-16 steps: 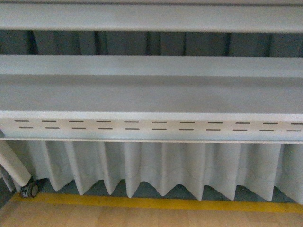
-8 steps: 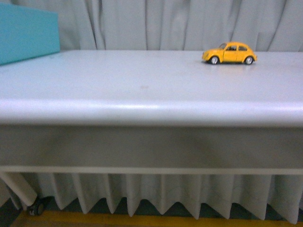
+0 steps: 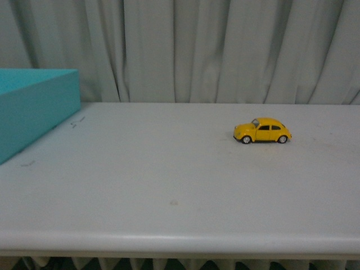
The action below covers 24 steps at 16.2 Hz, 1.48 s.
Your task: Wind up and store yellow beetle toy
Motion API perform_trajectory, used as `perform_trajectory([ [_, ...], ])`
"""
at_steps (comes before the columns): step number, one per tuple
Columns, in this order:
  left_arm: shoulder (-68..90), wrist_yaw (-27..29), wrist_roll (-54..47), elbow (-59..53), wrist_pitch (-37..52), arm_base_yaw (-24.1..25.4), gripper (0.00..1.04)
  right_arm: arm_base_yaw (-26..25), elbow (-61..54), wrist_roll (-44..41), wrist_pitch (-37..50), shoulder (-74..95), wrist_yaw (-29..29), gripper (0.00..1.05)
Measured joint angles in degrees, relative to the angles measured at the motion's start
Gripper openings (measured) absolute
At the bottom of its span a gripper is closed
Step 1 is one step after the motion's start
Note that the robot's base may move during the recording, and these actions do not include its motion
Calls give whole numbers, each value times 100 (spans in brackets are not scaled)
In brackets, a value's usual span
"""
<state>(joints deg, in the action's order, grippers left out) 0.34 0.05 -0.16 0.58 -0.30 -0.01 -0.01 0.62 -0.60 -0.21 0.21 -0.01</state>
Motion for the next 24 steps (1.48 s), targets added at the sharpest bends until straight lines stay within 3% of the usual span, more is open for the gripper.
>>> perform_trajectory([
  [24, 0, -2, 4, -2, 20, 0, 98, 0, 0, 4, 4, 0, 0, 98],
])
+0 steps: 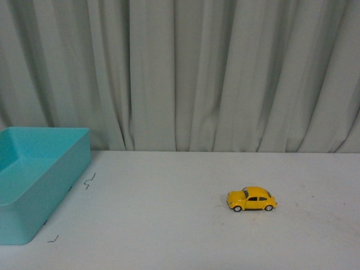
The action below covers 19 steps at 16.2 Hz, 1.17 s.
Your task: Wind up and store yellow beetle toy
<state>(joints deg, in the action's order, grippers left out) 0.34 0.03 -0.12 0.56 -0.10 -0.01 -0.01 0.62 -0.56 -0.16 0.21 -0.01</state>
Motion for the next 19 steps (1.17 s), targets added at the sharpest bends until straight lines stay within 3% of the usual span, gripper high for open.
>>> perform_trajectory([
  [19, 0, 0, 0, 2, -2, 0, 98, 0, 0, 0, 0, 0, 0, 98],
])
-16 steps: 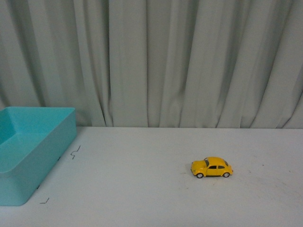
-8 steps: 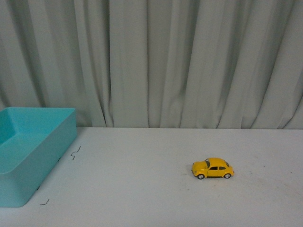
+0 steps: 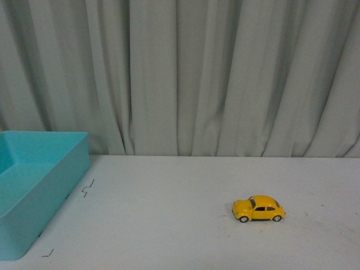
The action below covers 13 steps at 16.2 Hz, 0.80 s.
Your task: Wind up and store yellow beetle toy
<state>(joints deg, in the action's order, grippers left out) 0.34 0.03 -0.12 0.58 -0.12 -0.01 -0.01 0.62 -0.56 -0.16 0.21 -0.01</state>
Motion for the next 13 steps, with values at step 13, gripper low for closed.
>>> perform_trajectory([
  [13, 0, -2, 0, -2, -7, 0, 98, 0, 0, 0, -7, 0, -2, 98],
])
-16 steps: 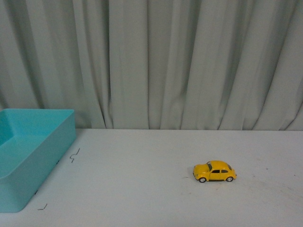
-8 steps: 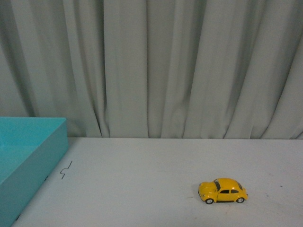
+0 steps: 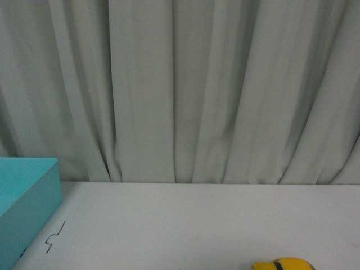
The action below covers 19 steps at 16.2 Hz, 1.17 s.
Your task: Wind up and store yellow beetle toy
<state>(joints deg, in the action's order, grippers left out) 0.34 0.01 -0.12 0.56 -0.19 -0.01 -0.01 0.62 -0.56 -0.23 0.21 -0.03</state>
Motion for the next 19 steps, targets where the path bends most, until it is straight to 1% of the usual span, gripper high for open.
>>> perform_trajectory([
  [15, 0, 2, 0, 2, 2, 0, 98, 0, 0, 0, -2, 0, 2, 98],
  [16, 0, 0, 0, 0, 2, 0, 98, 37, -20, -164, 522, 96, -315, 98],
  [17, 0, 2, 0, 2, 0, 0, 98, -380, -15, -496, 2009, 660, -164, 98],
  [18, 0, 2, 0, 2, 0, 0, 98, -1268, 17, -675, 3213, 1884, 654, 98],
  [19, 0, 4, 0, 2, 0, 0, 98, -1742, 125, -702, 3923, 2706, 1316, 98],
])
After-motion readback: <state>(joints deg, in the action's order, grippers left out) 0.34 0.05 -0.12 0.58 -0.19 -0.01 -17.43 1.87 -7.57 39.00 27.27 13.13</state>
